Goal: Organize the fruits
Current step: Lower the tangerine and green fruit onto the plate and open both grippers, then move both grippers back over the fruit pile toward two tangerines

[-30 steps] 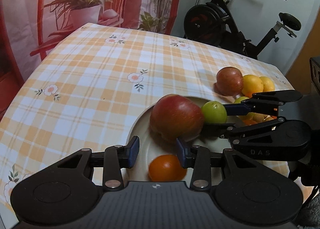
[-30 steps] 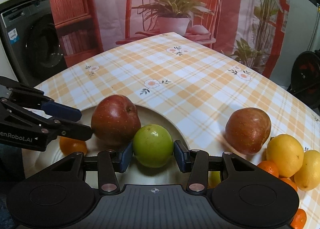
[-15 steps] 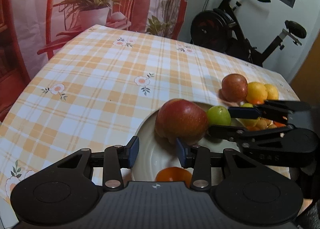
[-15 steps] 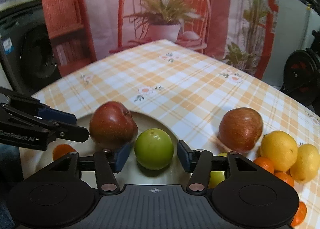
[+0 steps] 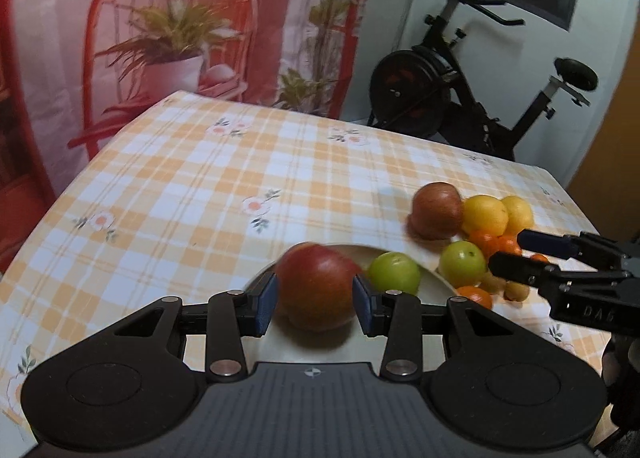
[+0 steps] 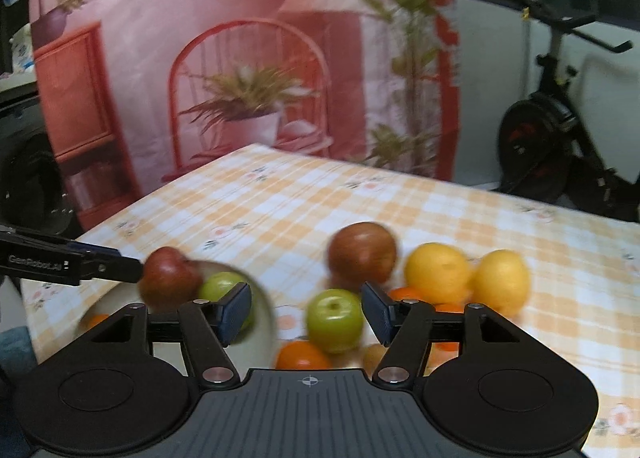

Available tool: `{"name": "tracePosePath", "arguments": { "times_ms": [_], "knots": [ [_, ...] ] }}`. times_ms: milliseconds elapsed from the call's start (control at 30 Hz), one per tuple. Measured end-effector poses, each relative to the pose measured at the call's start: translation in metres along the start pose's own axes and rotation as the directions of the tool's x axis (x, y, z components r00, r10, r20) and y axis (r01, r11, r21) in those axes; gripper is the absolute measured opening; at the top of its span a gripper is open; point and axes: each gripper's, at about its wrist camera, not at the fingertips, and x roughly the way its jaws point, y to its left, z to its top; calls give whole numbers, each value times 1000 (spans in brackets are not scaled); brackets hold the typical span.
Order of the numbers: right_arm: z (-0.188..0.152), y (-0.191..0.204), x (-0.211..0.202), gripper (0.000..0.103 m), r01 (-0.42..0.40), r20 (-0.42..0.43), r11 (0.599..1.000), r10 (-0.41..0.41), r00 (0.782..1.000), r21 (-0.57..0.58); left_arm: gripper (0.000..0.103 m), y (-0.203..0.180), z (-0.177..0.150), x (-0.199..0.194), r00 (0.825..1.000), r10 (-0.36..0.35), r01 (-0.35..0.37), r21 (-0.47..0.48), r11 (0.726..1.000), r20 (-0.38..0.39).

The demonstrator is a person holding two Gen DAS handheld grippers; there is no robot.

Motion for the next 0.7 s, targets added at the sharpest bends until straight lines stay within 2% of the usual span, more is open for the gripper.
{"name": "tracePosePath", "arguments": {
  "times_ms": [233,500,700],
  "knots": [
    [-22,-42,-13,57,70,-1,995,-70,998,67,43,-33,5,9,999,-41,42,89,995,-13],
    [-36,-77,-26,55,113,-23,992,-112,993,62,43,-78,7,27,992,-117,122,174,977,-39],
    [-46,-98,-24,52,138,-53,987,-134,989,78,43,-96,2,40,985,-155,166,195,967,-71]
  ]
}}
